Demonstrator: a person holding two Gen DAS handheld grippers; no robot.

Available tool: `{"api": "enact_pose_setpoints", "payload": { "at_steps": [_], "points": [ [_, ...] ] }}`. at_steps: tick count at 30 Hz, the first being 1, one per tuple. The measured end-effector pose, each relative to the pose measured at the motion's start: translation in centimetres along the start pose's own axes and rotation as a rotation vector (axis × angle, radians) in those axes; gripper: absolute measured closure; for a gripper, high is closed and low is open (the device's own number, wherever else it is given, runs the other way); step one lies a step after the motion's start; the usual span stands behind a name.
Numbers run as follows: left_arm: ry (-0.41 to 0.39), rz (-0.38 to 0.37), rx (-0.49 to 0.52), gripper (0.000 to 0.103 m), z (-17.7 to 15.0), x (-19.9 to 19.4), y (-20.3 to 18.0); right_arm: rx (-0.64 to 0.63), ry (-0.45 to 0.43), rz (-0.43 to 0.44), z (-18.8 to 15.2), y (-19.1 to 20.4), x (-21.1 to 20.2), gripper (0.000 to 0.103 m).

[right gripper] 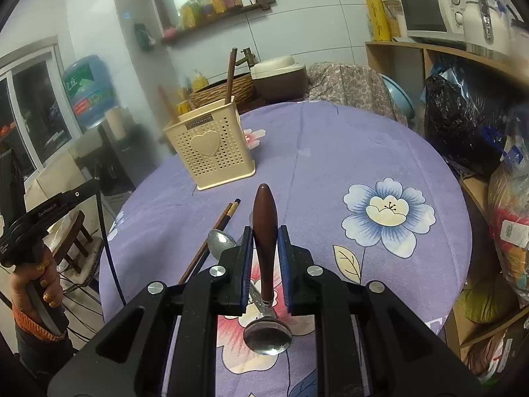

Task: Organize utensils
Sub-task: 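Carry the spoon and chopstick over the holder and lower them in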

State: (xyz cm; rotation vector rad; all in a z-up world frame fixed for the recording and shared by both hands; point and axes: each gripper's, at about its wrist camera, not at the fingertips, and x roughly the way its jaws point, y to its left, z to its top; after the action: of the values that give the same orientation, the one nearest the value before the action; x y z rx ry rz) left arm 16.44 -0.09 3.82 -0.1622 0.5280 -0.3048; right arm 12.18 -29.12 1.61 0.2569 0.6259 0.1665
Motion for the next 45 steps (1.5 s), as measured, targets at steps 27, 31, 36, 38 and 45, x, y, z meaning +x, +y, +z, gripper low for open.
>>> {"api": "enact_pose_setpoints", "payload": {
  "at_steps": [27, 31, 36, 38, 45],
  "points": [
    [-0.094, -0.079, 0.056, 0.095, 10.4, 1.8, -1.0, -0.172, -0.126, 0.124, 14.1, 8.6, 3.2, 0.087],
    [-0.140, -0.076, 0.072, 0.095, 15.3, 2.0, -1.9, -0.200, -0.199, 0.103, 19.7, 11.1, 4.4, 0.087],
    [-0.228, -0.016, 0.093, 0.095, 20.9, 2.6, -2.9, -0.221, -0.256, 0.048, 25.6, 13.8, 7.0, 0.087],
    [-0.245, 0.020, 0.097, 0.095, 22.0, 3.7, -3.0, -0.209, -0.260, 0.032, 26.6, 14.1, 8.7, 0.087],
    [-0.181, 0.073, 0.067, 0.095, 18.9, 8.4, -1.3, -0.233, -0.190, -0.049, 23.8, 13.9, 16.0, 0.087]
  ]
}}
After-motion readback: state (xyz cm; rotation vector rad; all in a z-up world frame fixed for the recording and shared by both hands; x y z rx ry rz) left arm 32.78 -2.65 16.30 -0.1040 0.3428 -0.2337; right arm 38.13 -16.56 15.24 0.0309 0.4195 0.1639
